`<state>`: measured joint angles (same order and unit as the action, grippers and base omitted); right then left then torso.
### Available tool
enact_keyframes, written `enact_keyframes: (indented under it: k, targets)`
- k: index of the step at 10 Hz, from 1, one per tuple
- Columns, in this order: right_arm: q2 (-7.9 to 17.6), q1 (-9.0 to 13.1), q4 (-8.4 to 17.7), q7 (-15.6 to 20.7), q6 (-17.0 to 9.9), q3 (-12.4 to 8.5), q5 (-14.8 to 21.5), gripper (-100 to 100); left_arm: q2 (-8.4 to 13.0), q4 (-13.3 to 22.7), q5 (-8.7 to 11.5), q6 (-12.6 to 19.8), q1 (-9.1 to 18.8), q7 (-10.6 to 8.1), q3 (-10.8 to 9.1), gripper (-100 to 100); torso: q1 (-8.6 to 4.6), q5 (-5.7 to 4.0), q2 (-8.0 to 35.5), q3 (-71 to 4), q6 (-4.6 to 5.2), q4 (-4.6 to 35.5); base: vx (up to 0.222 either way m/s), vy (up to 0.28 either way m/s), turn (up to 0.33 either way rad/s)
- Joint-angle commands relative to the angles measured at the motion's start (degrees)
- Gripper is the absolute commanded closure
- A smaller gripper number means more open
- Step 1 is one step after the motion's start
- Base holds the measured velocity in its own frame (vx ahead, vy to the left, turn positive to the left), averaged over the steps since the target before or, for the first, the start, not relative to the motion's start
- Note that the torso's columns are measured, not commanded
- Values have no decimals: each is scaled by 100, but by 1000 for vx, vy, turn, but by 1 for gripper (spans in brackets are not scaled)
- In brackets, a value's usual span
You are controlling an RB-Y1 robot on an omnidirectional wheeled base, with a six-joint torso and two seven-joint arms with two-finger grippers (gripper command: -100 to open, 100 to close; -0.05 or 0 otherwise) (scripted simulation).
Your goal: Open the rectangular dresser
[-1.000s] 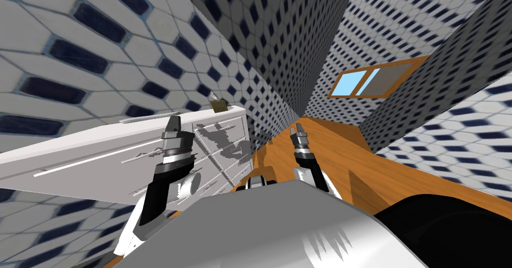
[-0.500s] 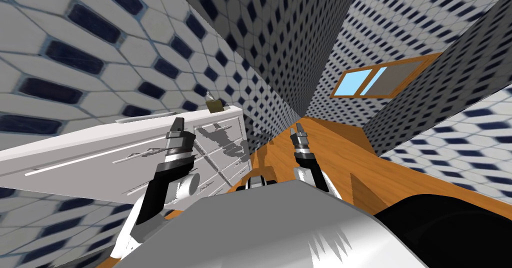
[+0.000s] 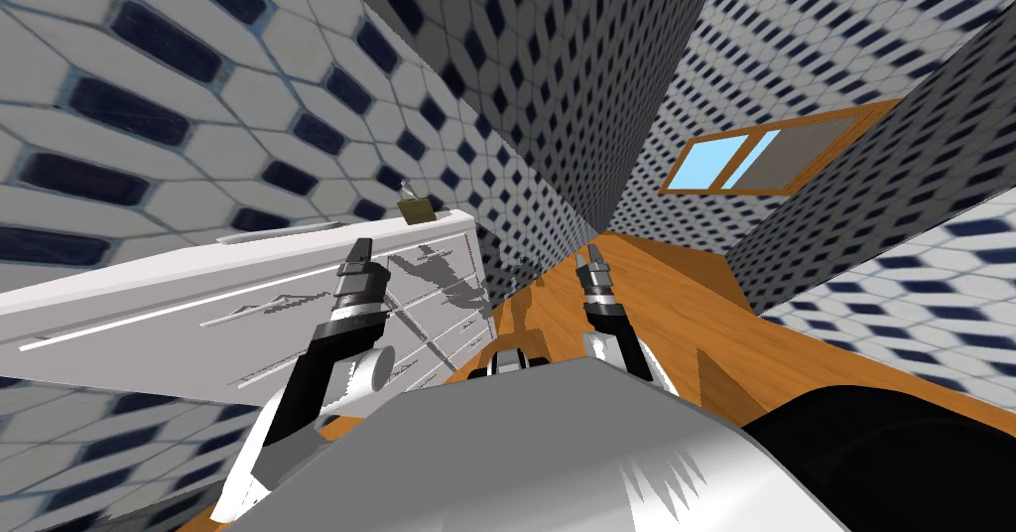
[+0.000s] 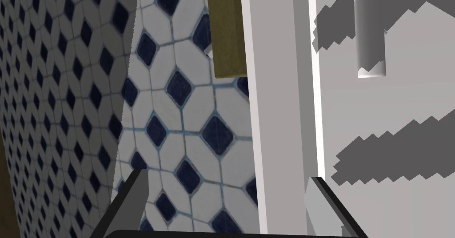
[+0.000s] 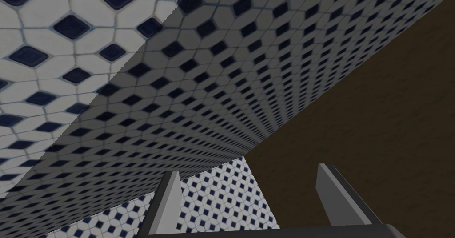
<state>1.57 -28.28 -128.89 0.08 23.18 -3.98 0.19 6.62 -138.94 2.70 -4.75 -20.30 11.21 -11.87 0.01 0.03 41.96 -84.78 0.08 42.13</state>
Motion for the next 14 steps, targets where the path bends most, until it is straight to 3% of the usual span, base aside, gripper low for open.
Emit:
enact_keyframes:
  k: [1, 9, 12, 13, 14]
  targets:
    - [0, 0, 0, 0, 0, 0, 0, 0, 15, 36, 71, 401, -16, 9, -62, -100, 0, -2, 18, 12, -6, 9, 16, -97, 44]
    - [0, 0, 0, 0, 0, 0, 0, 0, -36, 14, 265, 1645, -111, 67, -220, -100, -1, -4, 28, 18, -8, 14, 7, -103, 49]
    - [0, 0, 0, 0, 0, 0, 0, 0, -179, 13, 325, 2030, -140, 84, -268, -100, 5, -1, 30, 20, -9, 15, 5, -79, 37]
    - [0, 0, 0, 0, 0, 0, 0, 0, -129, 18, 313, 1943, -108, 79, -267, -100, -1, -3, 34, 22, -9, 16, -3, -40, 13]
    - [1, 1, 0, 0, 0, 0, 0, 0, -137, -175, 342, 2127, -154, 75, -301, -100, 10, -1, 35, 23, -8, 16, 62, 10, -13]
